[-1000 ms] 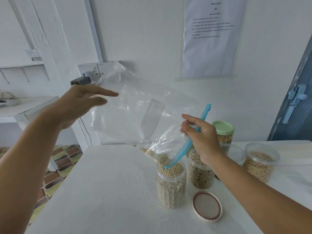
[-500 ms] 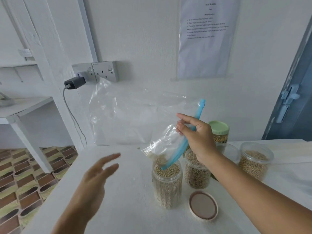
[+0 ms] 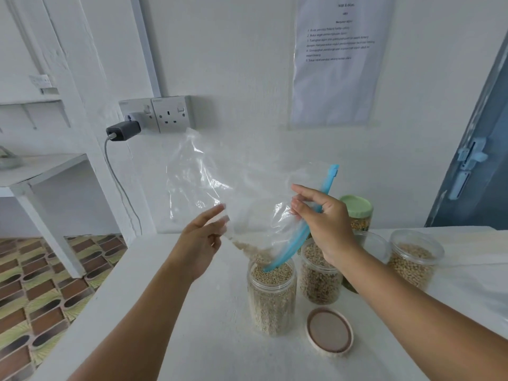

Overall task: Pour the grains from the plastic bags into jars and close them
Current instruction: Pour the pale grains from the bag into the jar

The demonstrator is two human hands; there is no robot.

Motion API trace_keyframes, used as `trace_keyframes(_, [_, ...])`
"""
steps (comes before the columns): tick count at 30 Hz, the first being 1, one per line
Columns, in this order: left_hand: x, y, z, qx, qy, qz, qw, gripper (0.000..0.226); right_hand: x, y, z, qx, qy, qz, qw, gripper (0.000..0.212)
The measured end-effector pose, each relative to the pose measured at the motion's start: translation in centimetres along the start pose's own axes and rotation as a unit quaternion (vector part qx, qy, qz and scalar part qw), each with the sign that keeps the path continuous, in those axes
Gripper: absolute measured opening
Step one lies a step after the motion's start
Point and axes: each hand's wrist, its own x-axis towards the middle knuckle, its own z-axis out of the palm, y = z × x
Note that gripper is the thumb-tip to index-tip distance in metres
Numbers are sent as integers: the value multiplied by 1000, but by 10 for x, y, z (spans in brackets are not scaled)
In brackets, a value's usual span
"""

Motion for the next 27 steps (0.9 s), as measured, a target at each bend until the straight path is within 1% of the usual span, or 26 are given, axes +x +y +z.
trace_keyframes(2, [3,1,4,38,19,26,999,32,-1,2,-1,-4,3,-4,1000,31])
trace_keyframes(5, [1,4,6,43,15,63,997,22,-2,4,-1,-14,6,-14,1000,31])
trace_keyframes(9, [-1,13,14,28,40,102,994,21,-1,3,-2,-11,2,-16,1000,31])
trace_keyframes(12, [-2,22,15,21,55,131,990,26,2,2,-4,-9,7,-15,1000,29])
trace_keyframes(16, [-4,35,12,16,38,157,987,27,3,3,-8,12,18,-3,1000,28])
trace_keyframes(20, [-6,42,12,52,23,180,982,28,1,3,-7,26,25,12,999,27])
trace_keyframes(27, [-10,60,20,72,24,205,976,19,-2,-4,-7,44,27,11,999,27])
